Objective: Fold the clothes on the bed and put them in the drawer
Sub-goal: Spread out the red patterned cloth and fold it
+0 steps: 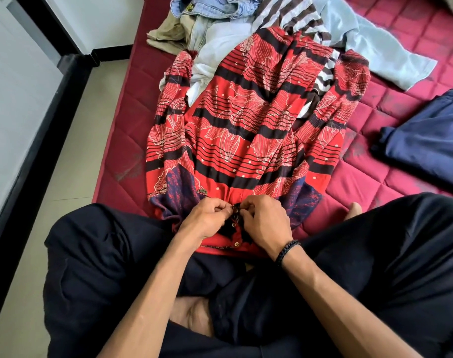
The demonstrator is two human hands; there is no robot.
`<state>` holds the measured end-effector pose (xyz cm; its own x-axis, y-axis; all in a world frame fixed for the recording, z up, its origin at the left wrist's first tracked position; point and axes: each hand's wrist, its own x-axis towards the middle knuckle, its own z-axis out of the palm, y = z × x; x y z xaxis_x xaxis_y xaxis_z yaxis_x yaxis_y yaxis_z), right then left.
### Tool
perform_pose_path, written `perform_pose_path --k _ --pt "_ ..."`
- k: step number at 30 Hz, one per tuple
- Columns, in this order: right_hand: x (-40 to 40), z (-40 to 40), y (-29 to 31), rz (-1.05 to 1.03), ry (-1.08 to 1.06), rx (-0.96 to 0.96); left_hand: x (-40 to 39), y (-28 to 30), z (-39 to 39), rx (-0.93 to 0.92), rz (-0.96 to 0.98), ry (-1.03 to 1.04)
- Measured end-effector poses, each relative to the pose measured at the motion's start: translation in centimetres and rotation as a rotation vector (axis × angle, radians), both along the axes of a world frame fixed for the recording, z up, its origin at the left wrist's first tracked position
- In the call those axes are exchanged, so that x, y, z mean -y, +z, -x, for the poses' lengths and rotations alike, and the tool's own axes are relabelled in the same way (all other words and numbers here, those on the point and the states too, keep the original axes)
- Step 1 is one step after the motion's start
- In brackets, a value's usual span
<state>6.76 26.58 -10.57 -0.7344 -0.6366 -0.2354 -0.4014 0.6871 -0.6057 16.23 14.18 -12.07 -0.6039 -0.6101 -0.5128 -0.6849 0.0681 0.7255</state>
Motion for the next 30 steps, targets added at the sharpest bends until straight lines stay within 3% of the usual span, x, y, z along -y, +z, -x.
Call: perform_pose_path --k 5,12,16,23,30 --pt "0.4 -0.2 -0.4 0.045 -0.012 0.064 0.0 -0.1 -0.1 -0.058 -0.052 -0.001" --pt "1.4 -0.5 -0.1 -0.026 -0.021 -0.01 0.1 0.1 -0.2 -0.114 -0.15 0.051" --pt "1.6 -0.1 -0.1 -0.029 -0.013 0.084 0.0 0.7 -0.1 -0.142 -0.248 0.147" --pt "0.4 1.6 -0.6 0.136 -0.05 0.474 -0.8 0.6 0.1 -0.133 -0.169 0.197" --pt "0.6 1.4 -0.4 0.185 -0.115 0.517 -0.7 1.0 -0.5 -0.198 -0.193 0.206"
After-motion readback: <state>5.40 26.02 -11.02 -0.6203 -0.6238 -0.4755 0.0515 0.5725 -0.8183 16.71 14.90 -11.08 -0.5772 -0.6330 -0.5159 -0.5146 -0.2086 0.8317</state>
